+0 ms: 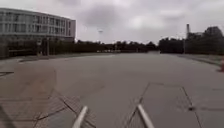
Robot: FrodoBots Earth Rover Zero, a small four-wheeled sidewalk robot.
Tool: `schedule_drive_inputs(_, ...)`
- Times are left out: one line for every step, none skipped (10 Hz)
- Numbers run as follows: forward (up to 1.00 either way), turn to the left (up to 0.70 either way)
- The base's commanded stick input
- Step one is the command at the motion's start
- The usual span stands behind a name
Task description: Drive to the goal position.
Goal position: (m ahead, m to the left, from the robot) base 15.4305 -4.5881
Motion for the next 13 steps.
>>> schedule_drive_inputs(1.00, -0.09)
schedule_drive_inputs(1.00, 0.00)
schedule_drive_inputs(1.00, 0.00)
schedule_drive_inputs(1.00, 0.00)
schedule_drive_inputs(1.00, 0.00)
schedule_drive_inputs(1.00, 0.00)
schedule_drive_inputs(1.00, 0.00)
schedule_drive_inputs(1.00, 0.00)
schedule_drive_inputs(1.00, 0.00)
schedule_drive_inputs(1.00, 0.00)
schedule_drive_inputs(1.00, 0.00)
schedule_drive_inputs(1.00, 0.00)
schedule_drive_inputs(1.00, 0.00)
